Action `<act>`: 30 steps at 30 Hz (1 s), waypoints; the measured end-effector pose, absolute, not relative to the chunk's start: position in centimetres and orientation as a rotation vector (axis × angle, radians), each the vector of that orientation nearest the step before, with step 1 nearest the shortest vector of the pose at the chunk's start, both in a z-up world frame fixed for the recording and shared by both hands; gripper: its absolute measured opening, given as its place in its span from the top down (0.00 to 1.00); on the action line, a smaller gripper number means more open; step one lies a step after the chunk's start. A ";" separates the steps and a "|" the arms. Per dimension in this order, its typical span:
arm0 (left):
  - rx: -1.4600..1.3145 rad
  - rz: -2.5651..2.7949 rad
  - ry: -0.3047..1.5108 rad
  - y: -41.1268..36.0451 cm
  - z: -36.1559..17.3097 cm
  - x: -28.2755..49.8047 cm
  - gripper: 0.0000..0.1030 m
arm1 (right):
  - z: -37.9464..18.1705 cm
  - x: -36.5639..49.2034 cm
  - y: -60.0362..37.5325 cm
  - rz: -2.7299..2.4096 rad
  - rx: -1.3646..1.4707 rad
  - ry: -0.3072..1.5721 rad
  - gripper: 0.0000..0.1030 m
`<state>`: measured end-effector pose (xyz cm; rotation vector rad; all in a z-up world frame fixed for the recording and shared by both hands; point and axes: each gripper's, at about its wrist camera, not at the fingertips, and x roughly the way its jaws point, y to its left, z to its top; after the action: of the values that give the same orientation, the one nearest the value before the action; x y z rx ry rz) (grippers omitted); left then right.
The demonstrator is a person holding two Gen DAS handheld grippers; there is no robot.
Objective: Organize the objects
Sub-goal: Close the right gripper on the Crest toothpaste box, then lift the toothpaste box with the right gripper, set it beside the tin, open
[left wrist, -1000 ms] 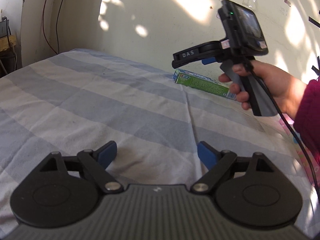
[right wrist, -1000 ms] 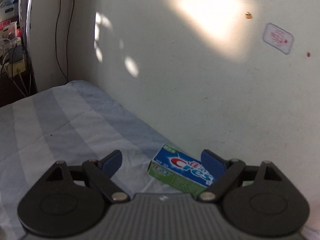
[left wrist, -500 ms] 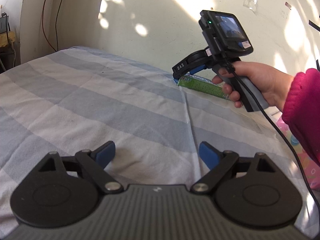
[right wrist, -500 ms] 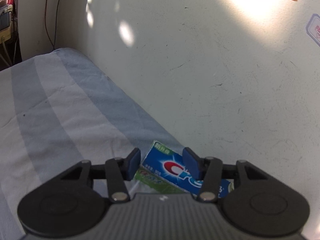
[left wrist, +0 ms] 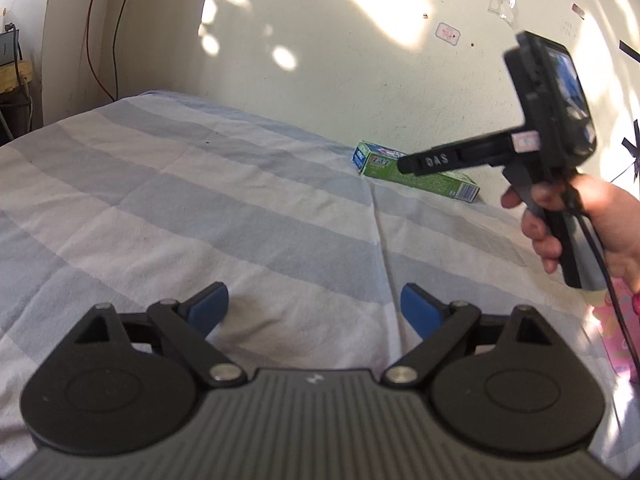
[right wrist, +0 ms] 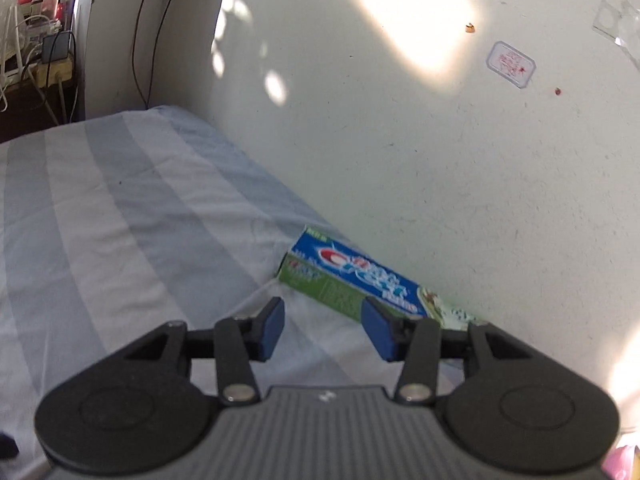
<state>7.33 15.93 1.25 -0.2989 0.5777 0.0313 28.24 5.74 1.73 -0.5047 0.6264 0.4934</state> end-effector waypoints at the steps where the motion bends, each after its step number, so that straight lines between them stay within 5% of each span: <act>1: -0.306 0.031 0.576 16.0 1.2 7.4 0.08 | 1.7 29.1 6.7 0.493 -0.499 0.624 0.55; 8: -0.314 0.033 0.570 16.1 1.2 7.4 0.07 | -0.4 35.5 12.5 0.419 -0.470 0.660 0.51; 11: -0.321 0.027 0.569 16.2 1.3 7.3 0.06 | -1.8 37.8 13.1 0.369 -0.536 0.735 0.67; 14: -0.327 0.022 0.569 16.4 1.4 7.4 0.06 | -1.7 37.4 12.0 0.413 -0.551 0.767 0.68; 26: -0.331 0.012 0.575 16.7 1.5 7.4 0.05 | -1.1 20.1 -1.9 0.455 -0.559 0.746 0.70; 30: -0.323 0.014 0.576 16.6 1.5 7.3 0.05 | -0.2 15.7 -6.5 0.375 -0.405 0.698 0.57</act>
<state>7.27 16.64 1.47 -0.3226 0.5757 0.0141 15.70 -6.46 -0.16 -0.4055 0.6975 0.3751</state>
